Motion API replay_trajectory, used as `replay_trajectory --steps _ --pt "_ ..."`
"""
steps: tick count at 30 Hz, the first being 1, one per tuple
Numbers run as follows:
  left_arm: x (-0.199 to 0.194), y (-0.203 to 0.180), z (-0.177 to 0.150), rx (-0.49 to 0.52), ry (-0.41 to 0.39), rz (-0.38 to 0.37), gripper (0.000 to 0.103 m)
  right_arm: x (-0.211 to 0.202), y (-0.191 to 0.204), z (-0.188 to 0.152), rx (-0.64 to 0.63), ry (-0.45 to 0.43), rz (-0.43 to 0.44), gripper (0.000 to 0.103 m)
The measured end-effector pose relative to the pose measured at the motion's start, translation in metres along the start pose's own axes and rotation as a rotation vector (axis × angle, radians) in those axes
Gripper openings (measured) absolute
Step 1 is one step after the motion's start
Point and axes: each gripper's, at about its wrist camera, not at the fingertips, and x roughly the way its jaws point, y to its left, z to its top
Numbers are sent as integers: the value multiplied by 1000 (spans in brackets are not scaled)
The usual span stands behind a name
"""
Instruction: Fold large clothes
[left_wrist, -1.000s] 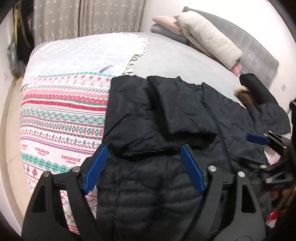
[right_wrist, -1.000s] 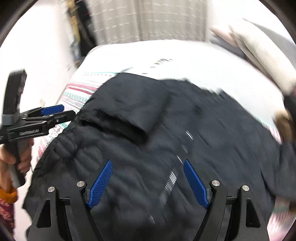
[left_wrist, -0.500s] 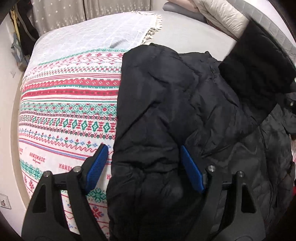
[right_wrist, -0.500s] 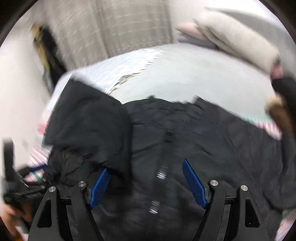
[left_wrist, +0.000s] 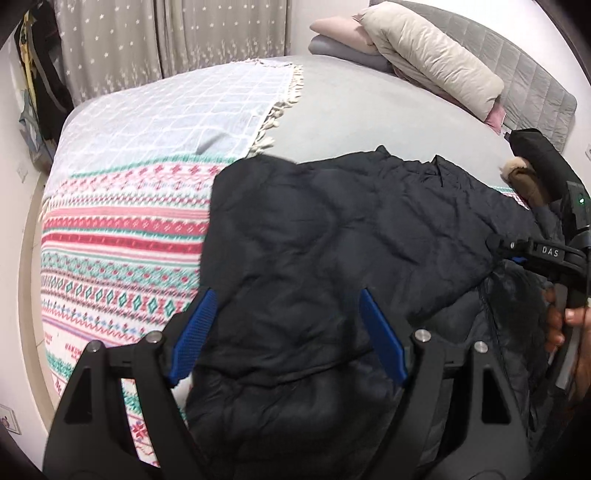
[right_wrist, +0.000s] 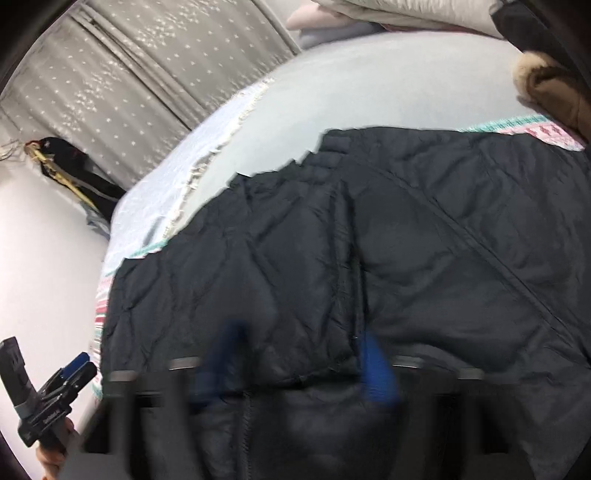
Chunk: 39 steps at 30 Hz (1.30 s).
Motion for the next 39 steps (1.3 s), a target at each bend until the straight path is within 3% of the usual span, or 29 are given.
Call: replay_trajectory --steps 1,4,8,13,16,18,19,20,21,25,30,36,39 --pt "1 -2 2 5 -3 2 80 -1 2 -1 13 18 36 8" --pt "5 -8 6 14 -17 -12 80 -27 11 -2 -33 -20 75 8" --pt "23 -19 2 31 21 -23 80 -53 16 -7 -93 -41 18 8" --pt "51 -29 -12 41 90 -4 81 -35 -2 -18 -125 24 -118 12" --pt "39 -27 -13 -4 98 7 81 -38 -11 -31 -143 37 -186 26" --pt "25 -27 -14 -27 91 11 85 -60 -12 -42 -171 -13 -236 48" --pt "13 -29 -17 -39 69 11 87 -70 -13 -46 -177 -38 -252 65" --pt "4 -31 -19 -43 53 12 94 -85 -13 -52 -191 -86 -281 74" --pt "-6 -34 -21 -46 36 18 101 -95 -12 -55 -204 -120 -295 77" --pt "-47 -46 -36 -89 -2 13 102 -141 -15 -72 -247 -200 -370 86" --pt "-81 -53 -63 -177 8 -58 102 -203 -54 -87 -116 -266 -371 88" --pt "-93 -70 -76 -166 -20 -76 102 -278 -123 -92 2 -407 -395 88" --pt "-104 -74 -77 -168 -87 -90 102 -310 -161 -91 123 -490 -295 88"
